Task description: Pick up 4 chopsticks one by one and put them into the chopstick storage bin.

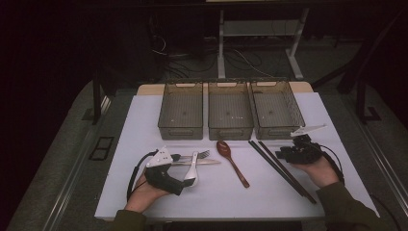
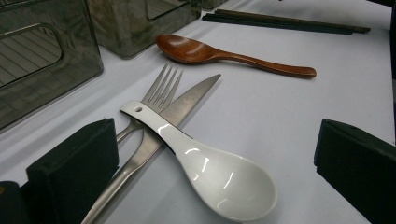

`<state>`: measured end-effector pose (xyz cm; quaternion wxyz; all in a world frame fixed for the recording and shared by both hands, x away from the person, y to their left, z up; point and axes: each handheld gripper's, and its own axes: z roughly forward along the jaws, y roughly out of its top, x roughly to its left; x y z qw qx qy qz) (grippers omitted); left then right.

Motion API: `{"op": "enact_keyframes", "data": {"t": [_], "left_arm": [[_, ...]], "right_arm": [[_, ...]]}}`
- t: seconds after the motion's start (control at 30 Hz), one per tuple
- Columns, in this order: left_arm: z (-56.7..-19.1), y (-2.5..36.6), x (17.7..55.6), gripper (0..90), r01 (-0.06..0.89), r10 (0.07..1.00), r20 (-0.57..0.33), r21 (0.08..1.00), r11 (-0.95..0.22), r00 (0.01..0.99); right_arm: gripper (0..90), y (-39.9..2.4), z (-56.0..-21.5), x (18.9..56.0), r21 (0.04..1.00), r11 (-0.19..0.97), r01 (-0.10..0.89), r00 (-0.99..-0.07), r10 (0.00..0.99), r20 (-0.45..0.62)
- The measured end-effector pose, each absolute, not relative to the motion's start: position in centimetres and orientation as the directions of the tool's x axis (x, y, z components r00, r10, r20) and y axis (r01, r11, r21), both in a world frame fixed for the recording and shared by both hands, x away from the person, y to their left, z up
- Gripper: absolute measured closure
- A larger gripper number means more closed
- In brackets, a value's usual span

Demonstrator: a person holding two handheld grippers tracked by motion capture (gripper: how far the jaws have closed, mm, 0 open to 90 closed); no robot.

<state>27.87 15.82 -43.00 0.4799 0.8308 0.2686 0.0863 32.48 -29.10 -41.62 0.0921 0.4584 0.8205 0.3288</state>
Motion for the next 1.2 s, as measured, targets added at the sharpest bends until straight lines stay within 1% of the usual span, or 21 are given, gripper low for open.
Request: {"op": "enact_keyframes", "data": {"t": [0.17,0.23,0.53,0.73,1.0,1.2], "left_arm": [[-43.0,15.8,27.8,0.0,0.364,0.528,-0.116,0.843,-0.396,0.841],[-43.0,15.8,27.8,0.0,0.364,0.527,-0.115,0.843,-0.397,0.842],[-43.0,15.7,27.8,0.0,0.359,0.523,-0.107,0.839,-0.408,0.846],[-43.0,15.8,27.8,0.0,0.359,0.523,-0.108,0.84,-0.407,0.845],[-43.0,15.8,27.8,0.0,0.359,0.523,-0.108,0.839,-0.408,0.845],[-43.0,15.7,27.8,0.0,0.359,0.523,-0.107,0.84,-0.407,0.845]], "right_arm": [[69.3,-30.5,-41.6,30.1,0.607,0.408,0.682,-0.593,0.794,0.132],[69.3,-30.8,-41.8,29.4,0.595,0.426,0.681,-0.599,0.792,0.119],[69.4,-31.4,-42.5,27.7,0.554,0.47,0.687,-0.621,0.776,0.112],[69.8,-31.4,-43.1,27.4,0.526,0.494,0.693,-0.627,0.773,0.101],[74.1,-31.3,-43.3,27.4,0.505,0.518,0.69,-0.635,0.768,0.081],[75.2,-31.1,-43.3,27.3,0.498,0.533,0.684,-0.638,0.768,0.055]]}}
